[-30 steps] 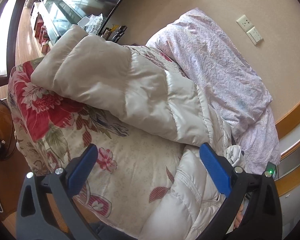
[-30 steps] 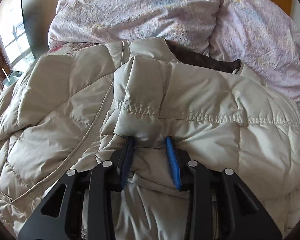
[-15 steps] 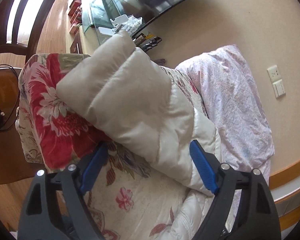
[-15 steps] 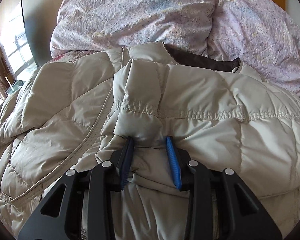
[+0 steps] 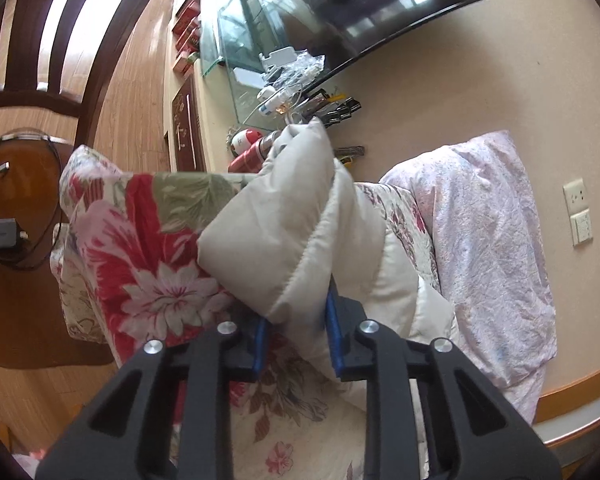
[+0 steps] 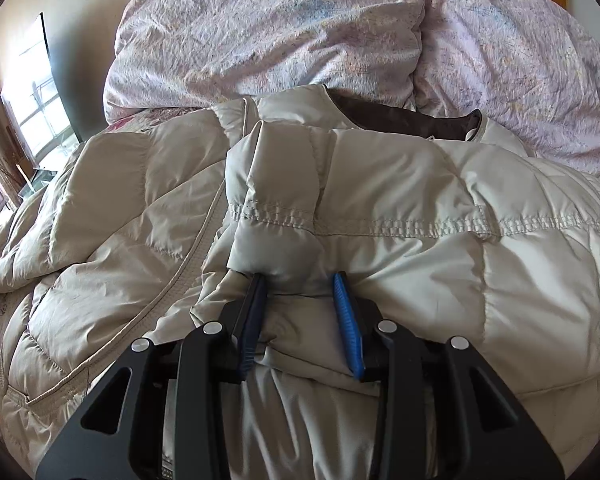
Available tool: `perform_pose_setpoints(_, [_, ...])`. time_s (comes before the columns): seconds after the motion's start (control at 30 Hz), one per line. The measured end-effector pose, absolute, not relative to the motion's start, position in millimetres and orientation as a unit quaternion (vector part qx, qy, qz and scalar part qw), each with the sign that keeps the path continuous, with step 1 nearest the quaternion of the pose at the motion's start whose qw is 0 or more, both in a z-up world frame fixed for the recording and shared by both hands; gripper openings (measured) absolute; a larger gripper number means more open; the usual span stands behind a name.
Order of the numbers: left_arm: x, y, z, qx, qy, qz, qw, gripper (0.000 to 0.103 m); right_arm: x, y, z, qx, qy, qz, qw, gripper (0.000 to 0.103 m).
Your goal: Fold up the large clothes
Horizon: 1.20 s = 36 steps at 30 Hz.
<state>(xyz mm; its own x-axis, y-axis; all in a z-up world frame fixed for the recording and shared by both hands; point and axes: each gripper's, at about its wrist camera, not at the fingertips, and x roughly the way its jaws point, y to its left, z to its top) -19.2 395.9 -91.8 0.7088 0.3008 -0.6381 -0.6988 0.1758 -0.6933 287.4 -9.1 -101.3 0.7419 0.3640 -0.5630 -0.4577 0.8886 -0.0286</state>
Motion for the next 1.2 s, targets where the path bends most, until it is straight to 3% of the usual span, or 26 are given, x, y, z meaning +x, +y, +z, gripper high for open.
perform_pose_setpoints(0.23, [25,363,8,-0.419,0.173,0.299,0.84,0.02,280,10,-103,-0.161,0.264,0.18,0.934,0.037])
perform_pose_setpoints(0.43, [92,278,94,-0.303,0.169,0.187,0.919,0.02,280,13,-101,-0.185,0.263,0.175,0.93,0.038])
perform_pose_setpoints(0.6, [146,184,124,-0.232,0.184,0.069,0.953,0.02,281,-54,-66,-0.046,0.304,0.228,0.924,0.058])
perform_pose_setpoints(0.7, [175,130,121,-0.204,0.204,0.005,0.957,0.02,261,-106,-41,-0.022,0.267,0.199,0.943,0.07])
perform_pose_setpoints(1.1, [256,-36,28,-0.143,0.344,-0.12,0.92,0.02,249,-253,-37,0.058,0.266,0.075,0.959,0.072])
perform_pose_setpoints(1.2, [263,-57,0,-0.116,0.385,-0.122,0.907,0.033,251,-265,-40,0.067,0.268,0.065,0.959,0.072])
